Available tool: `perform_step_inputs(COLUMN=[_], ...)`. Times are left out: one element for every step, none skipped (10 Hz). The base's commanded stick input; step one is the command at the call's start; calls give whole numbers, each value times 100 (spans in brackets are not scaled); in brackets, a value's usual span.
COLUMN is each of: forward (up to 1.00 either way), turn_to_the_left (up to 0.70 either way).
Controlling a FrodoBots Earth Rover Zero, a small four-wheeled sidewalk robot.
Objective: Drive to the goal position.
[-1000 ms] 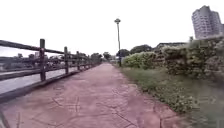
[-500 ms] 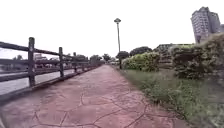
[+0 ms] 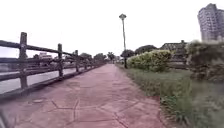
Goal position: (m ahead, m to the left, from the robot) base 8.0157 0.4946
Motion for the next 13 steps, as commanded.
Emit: perform_step_inputs(forward=[100,100,100,100,100,100,100,100,100,100,100,100,100], turn_to_the_left=[0,0,0,0,0,0,0,0,0,0,0,0,0])
